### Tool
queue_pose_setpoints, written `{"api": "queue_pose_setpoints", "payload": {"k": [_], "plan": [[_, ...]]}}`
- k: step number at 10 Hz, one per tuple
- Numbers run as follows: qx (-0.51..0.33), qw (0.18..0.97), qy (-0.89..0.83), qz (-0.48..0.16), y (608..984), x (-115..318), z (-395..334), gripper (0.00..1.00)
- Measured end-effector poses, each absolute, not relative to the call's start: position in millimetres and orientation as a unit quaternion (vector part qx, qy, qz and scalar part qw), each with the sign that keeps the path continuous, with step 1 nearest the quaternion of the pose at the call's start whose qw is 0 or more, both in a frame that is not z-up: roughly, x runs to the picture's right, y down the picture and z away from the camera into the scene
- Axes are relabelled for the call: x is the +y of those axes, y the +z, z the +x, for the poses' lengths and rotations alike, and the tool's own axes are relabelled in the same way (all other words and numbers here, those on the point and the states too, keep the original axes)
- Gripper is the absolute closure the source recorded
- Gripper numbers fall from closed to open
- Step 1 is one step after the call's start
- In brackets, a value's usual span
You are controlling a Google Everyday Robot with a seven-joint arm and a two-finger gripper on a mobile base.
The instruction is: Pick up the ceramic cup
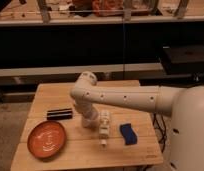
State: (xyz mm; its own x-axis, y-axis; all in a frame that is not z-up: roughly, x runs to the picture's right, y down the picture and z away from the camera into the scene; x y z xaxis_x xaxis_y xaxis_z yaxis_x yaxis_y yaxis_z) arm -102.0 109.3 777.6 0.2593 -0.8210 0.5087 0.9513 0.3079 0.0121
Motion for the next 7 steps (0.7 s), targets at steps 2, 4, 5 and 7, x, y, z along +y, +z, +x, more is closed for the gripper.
{"api": "queue_pose_setpoints", "payload": {"k": [2, 4, 5, 7], "plan": [[-0.218, 0.778, -0.570, -0.149, 776.2, 108.6, -104.7, 1.00], [-0.216, 0.778, -0.571, -0.145, 774.3, 104.8, -103.4, 1.00], [-0.216, 0.778, -0.572, -0.144, 773.2, 102.9, -103.3, 1.00], [-0.215, 0.778, -0.573, -0.142, 772.1, 101.2, -102.6, 1.00]]}}
